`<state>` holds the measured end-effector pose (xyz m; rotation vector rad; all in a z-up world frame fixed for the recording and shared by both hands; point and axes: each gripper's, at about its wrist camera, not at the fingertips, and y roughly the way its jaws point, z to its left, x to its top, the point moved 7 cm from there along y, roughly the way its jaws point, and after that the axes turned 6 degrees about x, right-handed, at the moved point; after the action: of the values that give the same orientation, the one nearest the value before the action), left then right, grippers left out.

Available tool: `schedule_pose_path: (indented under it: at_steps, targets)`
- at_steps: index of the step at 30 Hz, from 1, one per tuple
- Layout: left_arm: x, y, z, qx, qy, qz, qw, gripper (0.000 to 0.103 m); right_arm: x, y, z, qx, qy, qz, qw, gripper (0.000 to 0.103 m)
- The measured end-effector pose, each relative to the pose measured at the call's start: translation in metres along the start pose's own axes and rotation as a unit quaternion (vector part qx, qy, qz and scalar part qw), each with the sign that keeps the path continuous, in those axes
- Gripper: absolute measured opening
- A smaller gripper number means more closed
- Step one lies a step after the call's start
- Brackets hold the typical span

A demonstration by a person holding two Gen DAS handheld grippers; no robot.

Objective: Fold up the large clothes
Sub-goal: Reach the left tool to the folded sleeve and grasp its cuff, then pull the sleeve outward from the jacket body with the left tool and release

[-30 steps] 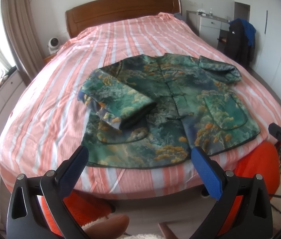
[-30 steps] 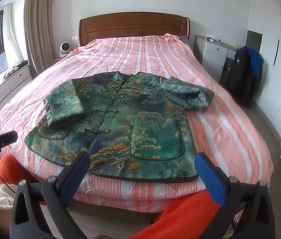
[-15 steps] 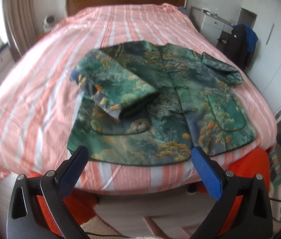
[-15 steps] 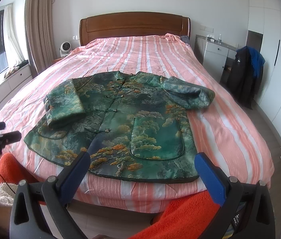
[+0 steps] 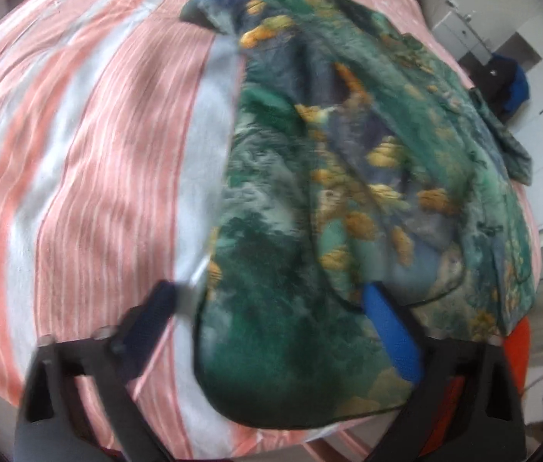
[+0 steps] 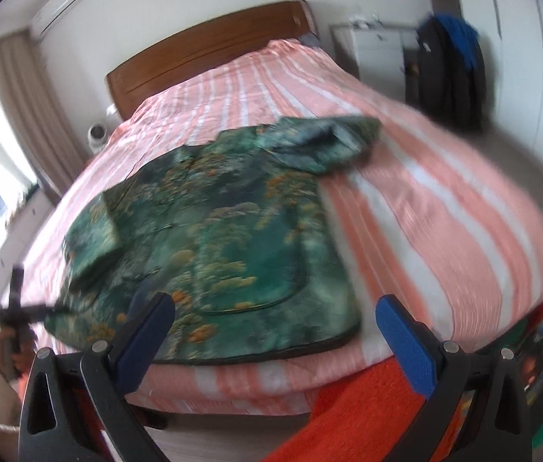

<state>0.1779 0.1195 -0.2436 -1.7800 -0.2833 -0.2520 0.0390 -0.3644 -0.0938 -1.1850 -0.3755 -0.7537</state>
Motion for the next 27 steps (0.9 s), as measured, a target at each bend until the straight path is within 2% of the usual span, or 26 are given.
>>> schedule_pose_path:
  at_steps: [1, 3, 5, 7, 9, 11, 15, 17, 21, 24, 26, 27]
  targets:
    - [-0.005, -0.002, -0.007, -0.017, 0.004, 0.005, 0.9998, 0.032, 0.000, 0.005, -0.013, -0.001, 0.012, 0.007, 1.000, 0.103]
    - [-0.012, -0.011, -0.016, -0.003, 0.012, -0.005, 0.9999, 0.013, 0.000, 0.016, -0.044, -0.015, 0.040, 0.023, 0.999, 0.103]
    - [-0.023, -0.022, -0.024, 0.015, 0.026, -0.015, 0.9994, 0.011, -0.002, 0.022, -0.060, -0.026, 0.056, 0.032, 0.998, 0.103]
    - [-0.036, -0.034, -0.030, 0.010, 0.029, -0.016, 0.9994, 0.010, -0.004, 0.026, -0.067, -0.034, 0.067, 0.037, 0.996, 0.103]
    - [-0.049, -0.043, -0.031, 0.000, 0.031, -0.012, 0.9994, 0.010, -0.008, 0.028, -0.060, -0.030, 0.065, 0.038, 0.997, 0.103]
    - [-0.056, -0.040, -0.026, 0.010, 0.038, -0.004, 0.9992, 0.010, -0.014, 0.032, -0.050, -0.027, 0.052, 0.041, 0.997, 0.103]
    - [-0.057, -0.027, -0.028, 0.018, 0.025, 0.001, 0.9995, 0.012, -0.034, 0.048, -0.025, -0.032, 0.014, 0.050, 0.998, 0.103]
    - [-0.056, -0.028, -0.030, 0.030, 0.035, -0.008, 0.9989, 0.015, -0.042, 0.055, -0.014, -0.032, -0.001, 0.052, 0.998, 0.103]
    - [-0.062, -0.037, -0.031, 0.079, 0.053, -0.031, 0.9950, 0.046, -0.048, 0.056, 0.006, -0.030, -0.039, 0.038, 0.998, 0.103]
    - [-0.066, -0.066, -0.030, 0.095, 0.055, -0.059, 0.9922, 0.048, -0.051, 0.051, 0.012, -0.035, -0.053, 0.025, 0.998, 0.103]
    - [-0.070, -0.100, -0.026, 0.102, 0.073, -0.095, 0.9876, 0.055, -0.052, 0.046, 0.012, -0.042, -0.057, 0.015, 0.997, 0.103]
    - [-0.065, -0.112, -0.033, 0.105, 0.088, -0.113, 0.9841, 0.064, -0.051, 0.044, 0.011, -0.043, -0.056, 0.010, 0.997, 0.103]
